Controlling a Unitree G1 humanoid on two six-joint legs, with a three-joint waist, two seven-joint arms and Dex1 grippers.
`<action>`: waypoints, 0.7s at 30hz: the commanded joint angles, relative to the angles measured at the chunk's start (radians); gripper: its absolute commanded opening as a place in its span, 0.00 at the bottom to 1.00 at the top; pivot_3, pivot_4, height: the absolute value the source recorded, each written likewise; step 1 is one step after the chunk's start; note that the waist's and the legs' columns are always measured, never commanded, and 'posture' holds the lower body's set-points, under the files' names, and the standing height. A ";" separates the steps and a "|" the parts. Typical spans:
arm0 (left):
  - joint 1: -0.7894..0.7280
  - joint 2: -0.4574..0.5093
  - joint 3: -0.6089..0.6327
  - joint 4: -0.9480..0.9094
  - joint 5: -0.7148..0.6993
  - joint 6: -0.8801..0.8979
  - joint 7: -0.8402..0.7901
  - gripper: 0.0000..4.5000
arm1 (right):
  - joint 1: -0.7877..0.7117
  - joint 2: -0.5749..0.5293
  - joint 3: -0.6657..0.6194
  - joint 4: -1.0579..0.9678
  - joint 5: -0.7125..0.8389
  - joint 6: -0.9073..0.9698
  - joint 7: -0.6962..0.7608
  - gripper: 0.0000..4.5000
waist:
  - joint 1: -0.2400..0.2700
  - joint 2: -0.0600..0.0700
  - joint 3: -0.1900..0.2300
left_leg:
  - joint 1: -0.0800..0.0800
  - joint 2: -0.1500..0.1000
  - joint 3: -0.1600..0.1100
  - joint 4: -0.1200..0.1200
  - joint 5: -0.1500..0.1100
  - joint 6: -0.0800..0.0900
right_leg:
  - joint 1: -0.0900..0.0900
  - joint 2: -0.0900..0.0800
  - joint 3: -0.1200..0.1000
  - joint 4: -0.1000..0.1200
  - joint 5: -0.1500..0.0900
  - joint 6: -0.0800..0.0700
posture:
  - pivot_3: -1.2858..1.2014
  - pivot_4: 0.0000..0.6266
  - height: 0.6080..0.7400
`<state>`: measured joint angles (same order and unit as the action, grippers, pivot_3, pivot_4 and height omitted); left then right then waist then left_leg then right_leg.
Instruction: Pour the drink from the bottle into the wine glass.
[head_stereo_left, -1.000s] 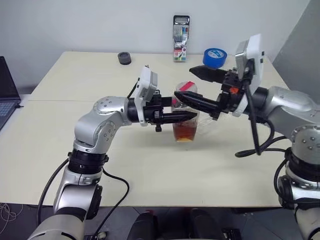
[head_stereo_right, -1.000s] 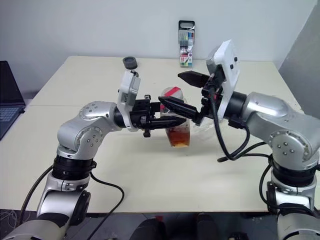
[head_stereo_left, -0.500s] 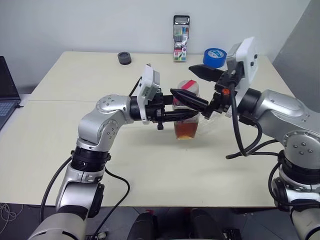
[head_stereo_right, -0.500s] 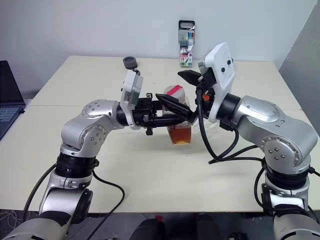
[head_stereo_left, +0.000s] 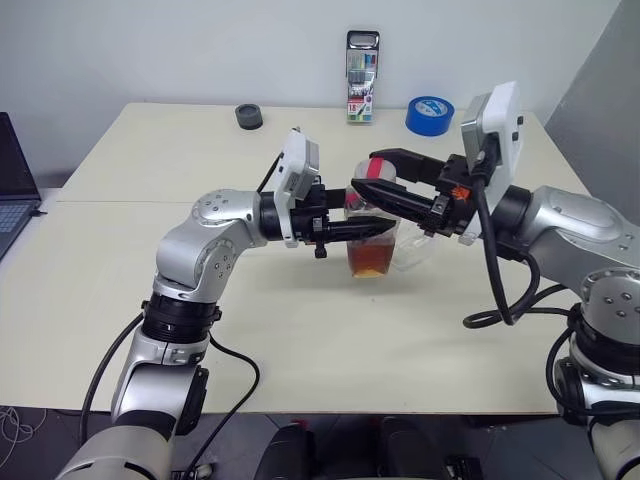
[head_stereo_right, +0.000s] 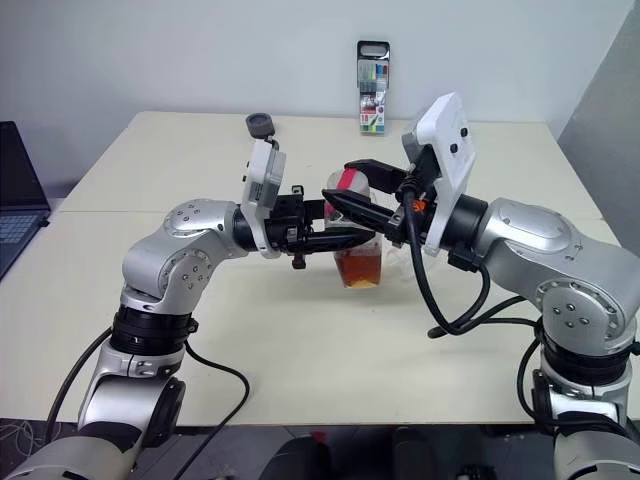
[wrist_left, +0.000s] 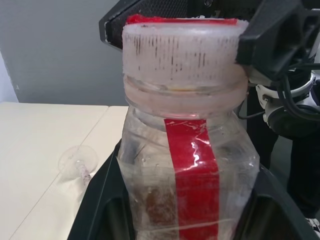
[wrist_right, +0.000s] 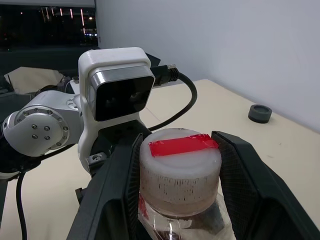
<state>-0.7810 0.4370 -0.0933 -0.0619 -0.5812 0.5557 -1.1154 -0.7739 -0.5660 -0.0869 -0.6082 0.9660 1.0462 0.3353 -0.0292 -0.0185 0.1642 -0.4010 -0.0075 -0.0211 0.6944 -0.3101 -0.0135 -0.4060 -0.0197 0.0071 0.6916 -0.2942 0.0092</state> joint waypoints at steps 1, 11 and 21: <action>-0.020 0.005 0.024 -0.038 -0.019 -0.023 -0.014 0.40 | -0.014 -0.033 -0.053 0.030 -0.008 -0.024 0.011 0.41 | 0.000 0.000 0.000 | 0.000 0.000 0.000 0.000 0.000 0.000 | 0.000 0.000 0.000 0.000 0.000 0.000 | 0.52 0.24 1.00; -0.040 0.014 0.042 -0.127 -0.137 0.073 -0.043 0.40 | -0.184 -0.040 0.038 0.253 0.033 -0.075 0.386 0.41 | -0.002 0.000 0.000 | 0.000 0.000 0.000 0.000 0.000 0.000 | 0.000 0.000 0.000 0.000 0.000 0.000 | 0.52 0.24 1.00; -0.048 0.051 0.056 -0.163 -0.167 0.120 -0.046 0.40 | -0.219 -0.035 0.084 0.319 -0.069 -0.118 0.506 0.58 | 0.000 0.000 0.000 | 0.000 0.000 0.000 0.001 0.000 0.000 | 0.000 0.000 0.000 0.000 0.000 0.000 | 0.52 0.24 1.00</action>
<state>-0.7934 0.4988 -0.0262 -0.1614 -0.7279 0.6905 -1.1438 -0.9830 -0.5972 -0.0056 -0.2859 0.9161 0.9349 0.8482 -0.0291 -0.0183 0.1643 -0.4008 -0.0074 -0.0212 0.6949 -0.3101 -0.0136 -0.4056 -0.0196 0.0069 0.6914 -0.2942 0.0092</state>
